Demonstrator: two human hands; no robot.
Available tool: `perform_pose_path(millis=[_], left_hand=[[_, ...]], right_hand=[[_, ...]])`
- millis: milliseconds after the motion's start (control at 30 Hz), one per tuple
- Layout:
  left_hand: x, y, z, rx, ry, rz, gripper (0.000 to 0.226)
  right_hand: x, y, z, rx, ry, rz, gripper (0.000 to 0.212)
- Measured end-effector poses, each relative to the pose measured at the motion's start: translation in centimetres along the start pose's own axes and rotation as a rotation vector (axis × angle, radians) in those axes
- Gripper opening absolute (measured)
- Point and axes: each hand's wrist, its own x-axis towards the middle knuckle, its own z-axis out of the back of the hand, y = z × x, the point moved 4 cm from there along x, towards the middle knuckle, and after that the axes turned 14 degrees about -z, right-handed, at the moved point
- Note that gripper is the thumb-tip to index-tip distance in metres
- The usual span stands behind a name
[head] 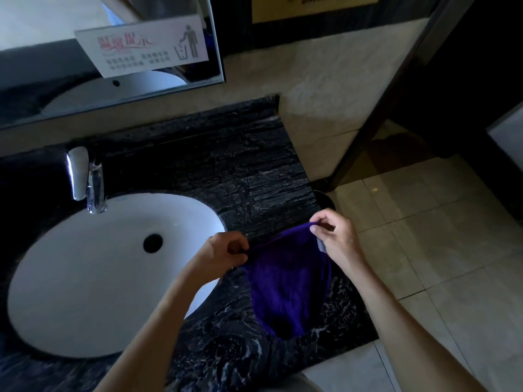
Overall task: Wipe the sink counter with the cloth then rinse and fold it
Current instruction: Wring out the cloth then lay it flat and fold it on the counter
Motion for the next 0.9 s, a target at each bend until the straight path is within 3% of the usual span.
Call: perform_pose_path(millis=[133, 267, 467, 767, 900], left_hand=[[1.3, -0.4, 2.1, -0.044, -0.026, -0.011, 0.025], [3.5, -0.3, 4.6, -0.021, -0.177, -0.009, 0.017], [7.5, -0.8, 8.0, -0.271, -0.463, 0.041, 0.011], [13.0, 2.6, 10.9, -0.291, -0.581, 0.157, 0.009], [15.5, 4.5, 11.8, -0.194, -0.600, 0.210, 0.016]], right_hand=[[1.9, 1.0, -0.2, 0.108, -0.002, -0.093, 0.012], [5.0, 2.7, -0.5, 0.177, -0.001, -0.134, 0.009], [10.2, 6.5, -1.0, 0.195, 0.021, -0.085, 0.012], [17.5, 8.8, -4.2, 0.038, 0.071, -0.117, 0.009], [20.2, 10.0, -6.2, -0.149, 0.003, -0.085, 0.013]])
